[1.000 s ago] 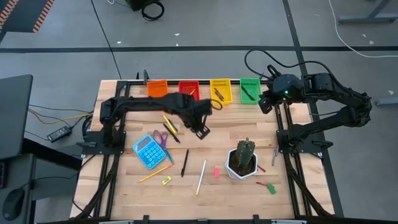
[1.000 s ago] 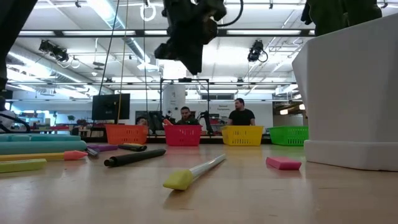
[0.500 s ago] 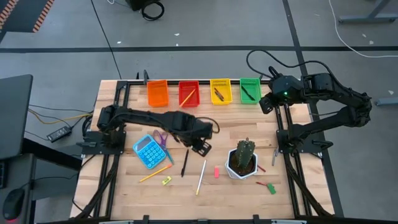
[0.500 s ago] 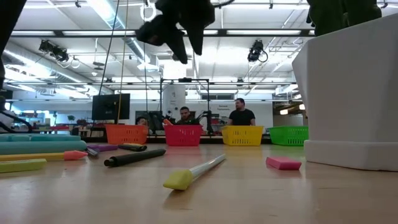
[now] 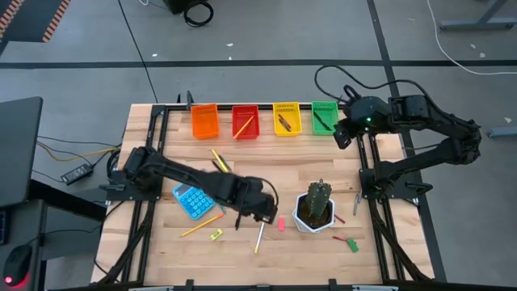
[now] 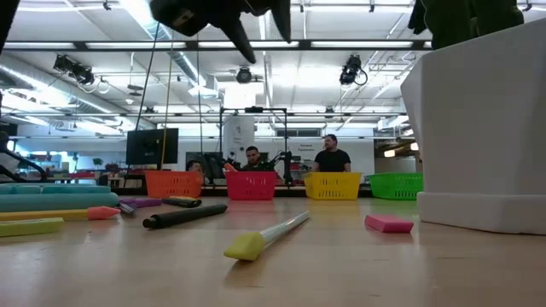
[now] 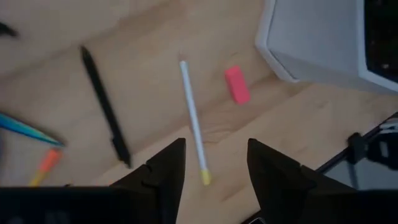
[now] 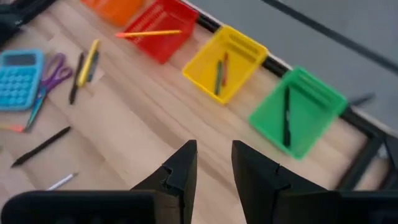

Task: Sort crayons/erasers/pens/pencils in bins
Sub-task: Put the white pencil into the red bin

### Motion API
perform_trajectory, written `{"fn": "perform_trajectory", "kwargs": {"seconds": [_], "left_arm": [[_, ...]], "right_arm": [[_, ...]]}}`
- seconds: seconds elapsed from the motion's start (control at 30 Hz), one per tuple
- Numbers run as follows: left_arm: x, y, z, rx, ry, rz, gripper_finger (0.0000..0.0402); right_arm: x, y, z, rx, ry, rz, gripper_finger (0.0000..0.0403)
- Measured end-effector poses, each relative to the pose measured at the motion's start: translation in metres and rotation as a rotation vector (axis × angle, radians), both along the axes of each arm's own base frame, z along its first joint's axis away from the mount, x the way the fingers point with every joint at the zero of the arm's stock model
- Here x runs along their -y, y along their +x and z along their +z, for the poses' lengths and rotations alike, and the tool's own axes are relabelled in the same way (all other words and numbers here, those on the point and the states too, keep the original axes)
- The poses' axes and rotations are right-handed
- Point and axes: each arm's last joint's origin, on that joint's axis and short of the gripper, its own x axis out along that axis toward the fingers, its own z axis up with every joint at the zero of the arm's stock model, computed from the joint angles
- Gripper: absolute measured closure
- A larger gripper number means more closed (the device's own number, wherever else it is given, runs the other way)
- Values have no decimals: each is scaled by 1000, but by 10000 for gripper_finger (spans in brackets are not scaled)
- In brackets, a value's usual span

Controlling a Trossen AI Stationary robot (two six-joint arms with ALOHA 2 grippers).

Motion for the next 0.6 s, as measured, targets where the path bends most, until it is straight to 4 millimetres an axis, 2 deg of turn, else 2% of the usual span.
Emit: {"fn": "perform_trajectory", "kwargs": {"seconds": [0.2,0.43,0.6], "left_arm": [[25,-2,-9,-1,-66,99,235],[54,0,-24,3,-125,107,255],[66,7,-45,-38,-176,115,269]], "right_arm": [[-4,3,-3,-90,-7,275,295],[-4,2,-3,-137,-83,405,295],[-6,2,-3,-130,-60,460,295]]}}
